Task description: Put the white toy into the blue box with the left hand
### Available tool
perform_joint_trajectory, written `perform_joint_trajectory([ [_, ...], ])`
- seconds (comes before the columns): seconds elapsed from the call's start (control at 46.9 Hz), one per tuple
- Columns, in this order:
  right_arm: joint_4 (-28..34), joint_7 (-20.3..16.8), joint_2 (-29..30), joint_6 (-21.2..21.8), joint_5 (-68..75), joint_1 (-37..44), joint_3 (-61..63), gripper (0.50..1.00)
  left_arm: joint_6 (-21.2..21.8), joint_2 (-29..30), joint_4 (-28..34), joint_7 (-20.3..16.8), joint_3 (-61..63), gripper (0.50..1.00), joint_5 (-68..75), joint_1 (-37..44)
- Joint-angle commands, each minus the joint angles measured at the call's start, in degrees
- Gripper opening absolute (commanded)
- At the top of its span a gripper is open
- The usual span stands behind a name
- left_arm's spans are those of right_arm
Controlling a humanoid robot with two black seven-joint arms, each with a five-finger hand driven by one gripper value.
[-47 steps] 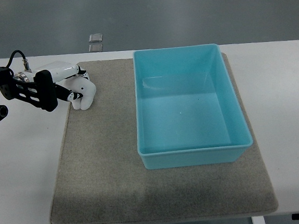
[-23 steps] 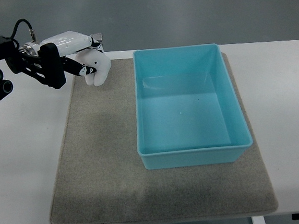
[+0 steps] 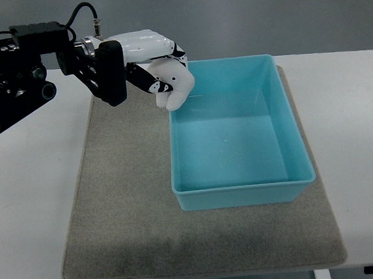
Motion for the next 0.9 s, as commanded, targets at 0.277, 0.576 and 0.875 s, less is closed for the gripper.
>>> perform_joint_trajectory([
  [0.277, 0.0, 0.0, 0.0, 0.0, 0.0, 0.0, 0.0, 0.936, 1.15, -4.29, 0.25, 0.46, 1.94, 0.794, -0.05, 1.9],
  [0.576, 0.0, 0.0, 0.0, 0.0, 0.0, 0.0, 0.0, 0.936, 1.24, -4.82, 0.25, 0.46, 1.68, 0.994, -6.81, 2.25],
  [0.875, 0.0, -0.09, 0.0, 0.0, 0.0, 0.0, 0.0, 0.936, 1.94, -2.89, 1.22, 0.37, -0.17, 0.996, -27.2, 2.07],
])
